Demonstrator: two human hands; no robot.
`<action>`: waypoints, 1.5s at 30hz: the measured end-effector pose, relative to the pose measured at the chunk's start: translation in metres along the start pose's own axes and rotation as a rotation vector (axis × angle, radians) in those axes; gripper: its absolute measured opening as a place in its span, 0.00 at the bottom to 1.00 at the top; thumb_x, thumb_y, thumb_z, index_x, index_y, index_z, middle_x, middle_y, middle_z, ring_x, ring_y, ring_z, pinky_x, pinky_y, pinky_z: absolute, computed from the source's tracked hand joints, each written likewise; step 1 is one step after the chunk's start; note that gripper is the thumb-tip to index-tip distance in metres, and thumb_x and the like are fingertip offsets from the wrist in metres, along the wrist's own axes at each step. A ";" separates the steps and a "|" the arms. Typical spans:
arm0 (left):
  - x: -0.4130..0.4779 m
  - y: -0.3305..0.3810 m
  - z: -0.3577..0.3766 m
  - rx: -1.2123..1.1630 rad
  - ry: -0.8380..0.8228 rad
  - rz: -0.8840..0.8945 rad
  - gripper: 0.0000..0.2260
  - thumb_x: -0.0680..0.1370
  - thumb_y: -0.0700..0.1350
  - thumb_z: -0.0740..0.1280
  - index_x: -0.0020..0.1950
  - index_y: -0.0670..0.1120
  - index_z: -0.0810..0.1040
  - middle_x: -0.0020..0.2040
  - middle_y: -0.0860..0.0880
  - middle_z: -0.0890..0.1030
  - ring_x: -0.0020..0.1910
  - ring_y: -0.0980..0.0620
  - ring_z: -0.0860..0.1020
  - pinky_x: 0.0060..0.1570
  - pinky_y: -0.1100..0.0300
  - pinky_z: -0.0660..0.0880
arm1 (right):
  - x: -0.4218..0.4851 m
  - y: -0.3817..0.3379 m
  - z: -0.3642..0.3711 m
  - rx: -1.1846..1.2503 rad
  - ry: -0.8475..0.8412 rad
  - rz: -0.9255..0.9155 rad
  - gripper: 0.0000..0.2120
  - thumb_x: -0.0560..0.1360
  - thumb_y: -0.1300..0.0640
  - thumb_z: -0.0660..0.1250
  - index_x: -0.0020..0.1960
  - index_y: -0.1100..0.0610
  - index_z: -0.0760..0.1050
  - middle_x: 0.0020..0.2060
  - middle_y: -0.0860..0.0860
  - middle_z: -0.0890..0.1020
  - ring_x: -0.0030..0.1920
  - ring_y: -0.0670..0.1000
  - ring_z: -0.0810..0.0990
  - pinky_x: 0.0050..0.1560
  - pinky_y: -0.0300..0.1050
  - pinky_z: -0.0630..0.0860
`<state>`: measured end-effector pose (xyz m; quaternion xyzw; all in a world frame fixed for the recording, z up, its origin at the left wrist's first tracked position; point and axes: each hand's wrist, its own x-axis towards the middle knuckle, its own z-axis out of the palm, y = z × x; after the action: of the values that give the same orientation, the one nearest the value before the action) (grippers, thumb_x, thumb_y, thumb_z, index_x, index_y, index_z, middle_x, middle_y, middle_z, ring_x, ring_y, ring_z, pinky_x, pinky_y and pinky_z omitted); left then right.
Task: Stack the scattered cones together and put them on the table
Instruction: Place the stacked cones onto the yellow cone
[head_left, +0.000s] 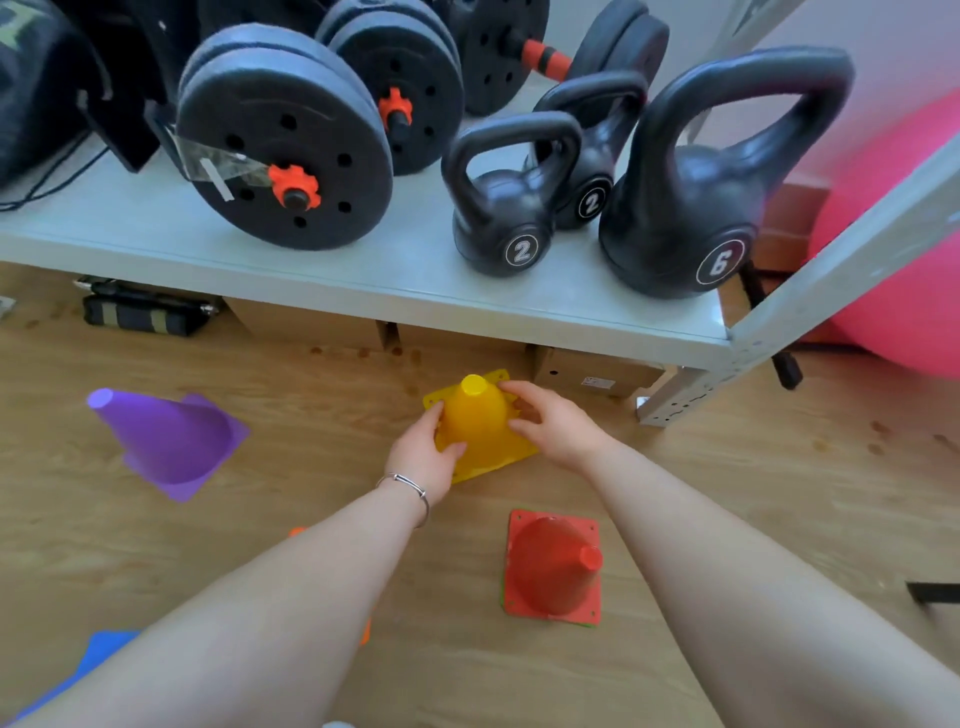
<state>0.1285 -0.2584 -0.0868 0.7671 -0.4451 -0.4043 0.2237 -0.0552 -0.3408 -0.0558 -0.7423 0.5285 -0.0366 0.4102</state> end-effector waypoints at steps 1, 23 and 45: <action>-0.006 0.006 -0.001 -0.007 -0.001 0.018 0.30 0.75 0.49 0.69 0.75 0.55 0.62 0.71 0.49 0.72 0.68 0.47 0.72 0.66 0.54 0.70 | -0.010 -0.001 -0.007 0.022 0.007 -0.008 0.26 0.77 0.57 0.68 0.73 0.46 0.67 0.66 0.54 0.75 0.65 0.53 0.75 0.65 0.47 0.73; -0.114 0.081 0.019 -0.078 -0.198 0.183 0.26 0.70 0.44 0.75 0.68 0.54 0.74 0.62 0.52 0.79 0.57 0.54 0.79 0.57 0.58 0.77 | -0.178 0.029 -0.055 0.195 0.114 0.115 0.27 0.72 0.45 0.73 0.68 0.44 0.68 0.60 0.48 0.76 0.52 0.51 0.80 0.54 0.50 0.79; -0.094 -0.008 0.112 0.083 -0.332 0.046 0.27 0.73 0.39 0.72 0.71 0.49 0.70 0.66 0.48 0.77 0.61 0.50 0.78 0.58 0.54 0.77 | -0.168 0.106 0.046 0.111 -0.017 0.259 0.33 0.72 0.49 0.74 0.72 0.48 0.64 0.66 0.55 0.76 0.61 0.57 0.79 0.62 0.52 0.75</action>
<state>0.0149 -0.1711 -0.1173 0.6879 -0.5096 -0.5017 0.1245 -0.1863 -0.1887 -0.0917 -0.6442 0.6137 -0.0062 0.4564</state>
